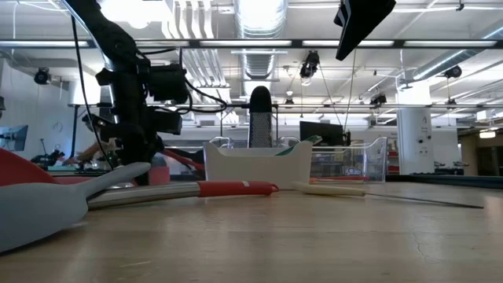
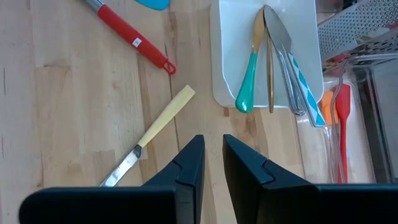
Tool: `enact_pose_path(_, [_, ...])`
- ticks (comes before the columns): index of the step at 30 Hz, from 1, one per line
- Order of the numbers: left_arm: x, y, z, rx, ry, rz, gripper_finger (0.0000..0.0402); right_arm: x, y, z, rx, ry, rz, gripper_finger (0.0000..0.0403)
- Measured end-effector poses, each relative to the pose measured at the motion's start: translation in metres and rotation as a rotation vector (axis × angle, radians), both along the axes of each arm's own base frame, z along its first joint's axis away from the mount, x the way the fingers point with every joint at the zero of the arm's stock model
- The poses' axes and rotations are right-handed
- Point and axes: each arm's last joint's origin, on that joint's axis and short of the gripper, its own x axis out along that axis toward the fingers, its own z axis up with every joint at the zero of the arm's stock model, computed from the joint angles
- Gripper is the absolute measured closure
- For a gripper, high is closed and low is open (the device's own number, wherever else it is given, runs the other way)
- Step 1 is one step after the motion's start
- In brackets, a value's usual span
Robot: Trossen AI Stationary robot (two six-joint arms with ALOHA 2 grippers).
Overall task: Pick & Place Kitchen Items
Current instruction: Put the pink spatula into the right transparent bin
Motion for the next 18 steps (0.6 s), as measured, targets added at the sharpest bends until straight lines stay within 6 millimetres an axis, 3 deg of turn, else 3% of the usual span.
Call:
enact_pose_path(7, [0.003, 0.001, 0.016, -0.002, -0.015, 0.013, 0.0377, 0.0, 0.0, 0.0, 0.0, 0.001, 0.0, 0.0351])
enact_pose_path(18, [-0.011, -0.005, 0.085, 0.12, -0.18, 0.062, 0.0377, 0.0, 0.0, 0.0, 0.0, 0.001, -0.001, 0.0351])
